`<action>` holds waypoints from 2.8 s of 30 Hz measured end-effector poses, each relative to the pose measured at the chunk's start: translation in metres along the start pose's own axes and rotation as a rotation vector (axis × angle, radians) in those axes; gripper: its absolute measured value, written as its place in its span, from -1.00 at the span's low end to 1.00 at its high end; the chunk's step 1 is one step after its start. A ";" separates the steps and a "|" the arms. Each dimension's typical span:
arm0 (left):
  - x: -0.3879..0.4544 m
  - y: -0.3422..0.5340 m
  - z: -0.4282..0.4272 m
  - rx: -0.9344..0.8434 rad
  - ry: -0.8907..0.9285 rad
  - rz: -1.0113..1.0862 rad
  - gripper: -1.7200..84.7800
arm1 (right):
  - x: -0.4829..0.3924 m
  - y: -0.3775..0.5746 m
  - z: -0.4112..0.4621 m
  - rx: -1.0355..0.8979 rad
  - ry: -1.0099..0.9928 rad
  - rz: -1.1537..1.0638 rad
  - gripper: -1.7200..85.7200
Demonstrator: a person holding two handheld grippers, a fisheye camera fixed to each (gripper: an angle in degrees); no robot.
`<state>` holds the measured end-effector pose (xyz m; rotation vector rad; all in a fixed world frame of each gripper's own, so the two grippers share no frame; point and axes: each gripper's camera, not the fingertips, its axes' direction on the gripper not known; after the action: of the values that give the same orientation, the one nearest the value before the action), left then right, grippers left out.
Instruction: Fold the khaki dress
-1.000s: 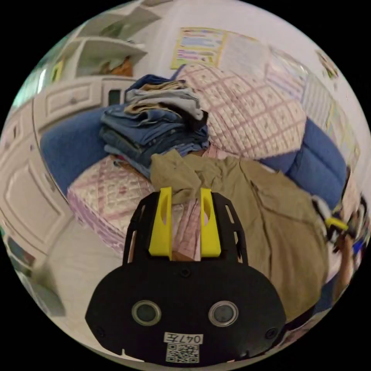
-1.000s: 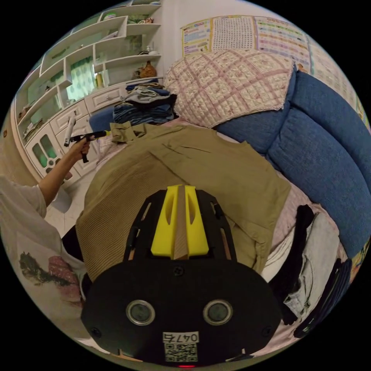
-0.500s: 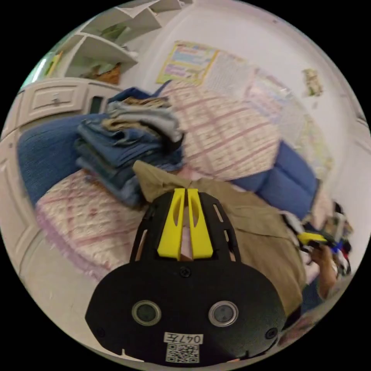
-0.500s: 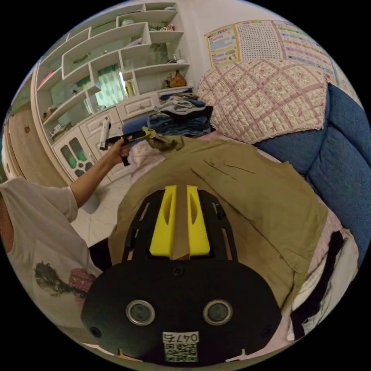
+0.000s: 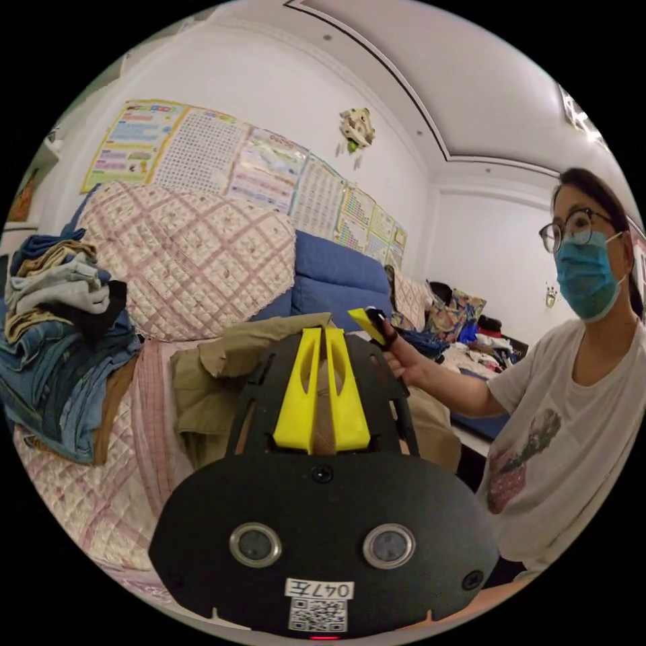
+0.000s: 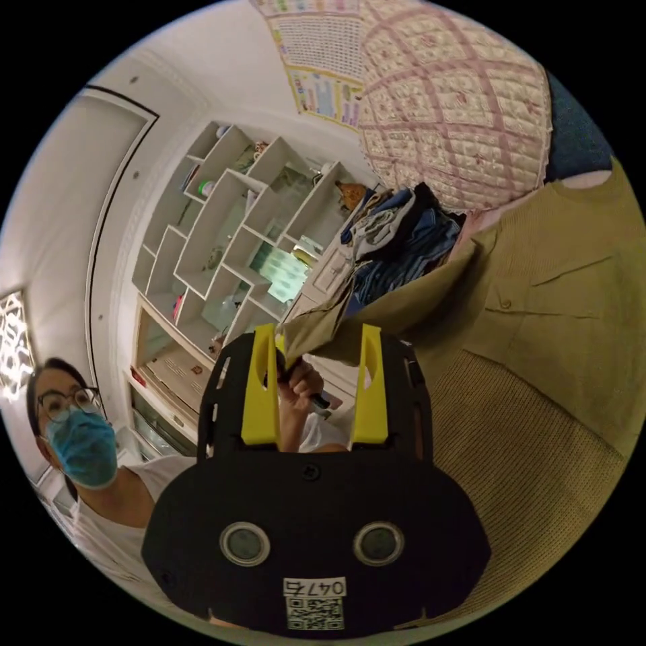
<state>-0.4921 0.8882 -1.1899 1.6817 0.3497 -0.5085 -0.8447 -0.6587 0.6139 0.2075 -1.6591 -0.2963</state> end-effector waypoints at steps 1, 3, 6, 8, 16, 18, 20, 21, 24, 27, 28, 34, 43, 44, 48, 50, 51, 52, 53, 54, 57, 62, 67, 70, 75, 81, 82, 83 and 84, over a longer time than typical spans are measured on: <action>0.002 0.004 0.010 -0.009 0.008 0.009 -0.98 | 0.008 -0.003 0.003 -0.021 0.011 0.006 -0.75; 0.001 0.010 0.023 -0.015 0.010 -0.003 -0.97 | 0.012 -0.010 0.002 -0.041 0.064 -0.020 -0.89; -0.009 0.023 0.043 -0.021 -0.103 -0.093 -0.90 | -0.001 -0.037 -0.024 -0.009 0.219 -0.124 -0.98; -0.018 0.038 0.058 -0.078 -0.194 -0.147 -0.85 | -0.027 -0.065 -0.080 0.092 0.415 -0.233 -0.99; -0.043 0.099 0.148 -0.423 -0.511 -0.129 -0.84 | 0.002 -0.034 -0.247 0.173 0.901 -0.161 -0.99; -0.057 0.114 0.173 -0.493 -0.540 -0.148 -0.85 | 0.043 -0.009 -0.261 0.128 0.906 -0.050 -0.99; -0.076 0.132 0.198 -0.553 -0.561 -0.195 -0.87 | 0.091 0.027 -0.267 0.079 0.859 0.085 -0.99; -0.080 0.135 0.202 -0.563 -0.560 -0.199 -0.88 | 0.100 0.035 -0.267 0.079 0.855 0.107 -0.99; -0.086 0.144 0.216 -0.578 -0.579 -0.161 -0.87 | 0.123 0.055 -0.267 0.094 0.854 0.172 -0.99; -0.092 0.148 0.235 -0.637 -0.689 -0.070 -0.85 | 0.118 0.040 -0.260 0.090 0.888 0.164 -0.99; -0.096 0.151 0.245 -0.667 -0.704 -0.033 -0.84 | 0.112 0.029 -0.252 0.076 0.909 0.141 -0.99; -0.133 0.165 0.295 -0.743 -0.731 0.017 -0.77 | 0.067 -0.022 -0.193 0.015 0.819 -0.071 -0.99; -0.243 0.174 0.246 -0.580 -0.789 -0.326 -0.91 | 0.038 0.006 -0.164 0.099 0.671 -0.245 -0.99; -0.260 0.181 0.240 -0.599 -0.739 -0.376 -0.90 | 0.065 0.022 -0.156 0.015 0.752 -0.152 -0.99; -0.275 0.188 0.237 -0.622 -0.658 -0.346 -0.88 | 0.127 0.078 -0.155 -0.056 0.820 0.073 -0.99; -0.269 0.180 0.231 -0.589 -0.679 -0.287 -0.90 | 0.136 0.101 -0.168 -0.012 0.829 0.128 -0.99; -0.266 0.177 0.229 -0.571 -0.683 -0.268 -0.91 | 0.135 0.103 -0.170 -0.004 0.829 0.134 -0.99; -0.261 0.170 0.227 -0.531 -0.684 -0.229 -0.93 | 0.132 0.103 -0.173 0.004 0.831 0.139 -0.99; -0.256 0.162 0.227 -0.496 -0.682 -0.193 -0.96 | 0.126 0.096 -0.173 0.003 0.840 0.133 -0.99; -0.255 0.158 0.229 -0.486 -0.681 -0.174 -0.97 | 0.122 0.091 -0.172 0.000 0.845 0.124 -0.99; -0.270 0.144 0.256 -0.523 -0.706 -0.137 -0.98 | 0.082 0.060 -0.161 0.011 0.841 -0.002 -0.99; -0.326 0.153 0.315 -0.744 -0.667 -0.188 -0.98 | 0.014 0.079 -0.193 0.261 0.742 -0.172 -0.99; -0.319 0.160 0.324 -0.745 -0.707 -0.095 -0.98 | 0.083 0.151 -0.204 0.095 0.986 0.167 -0.99; -0.312 0.158 0.315 -0.711 -0.706 -0.073 -0.98 | 0.091 0.185 -0.211 0.090 0.954 0.236 -0.99; -0.311 0.154 0.297 -0.716 -0.675 -0.082 -0.98 | 0.052 0.198 -0.208 0.068 0.998 0.156 -0.96; -0.298 0.146 0.258 -0.671 -0.657 -0.118 -0.98 | 0.037 0.185 -0.217 0.050 0.975 0.199 -0.93; -0.292 0.144 0.246 -0.650 -0.658 -0.127 -0.98 | 0.041 0.183 -0.216 0.026 1.012 0.234 -0.93; -0.285 0.142 0.233 -0.625 -0.655 -0.132 -0.98 | 0.036 0.183 -0.216 0.031 1.029 0.238 -0.94; -0.281 0.142 0.226 -0.616 -0.652 -0.134 -0.98 | 0.032 0.183 -0.216 0.042 1.031 0.230 -0.94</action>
<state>-0.6918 0.6562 -0.9522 0.8393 0.1142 -0.9070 -0.6266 -0.5099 0.7214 0.1558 -0.6540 0.0391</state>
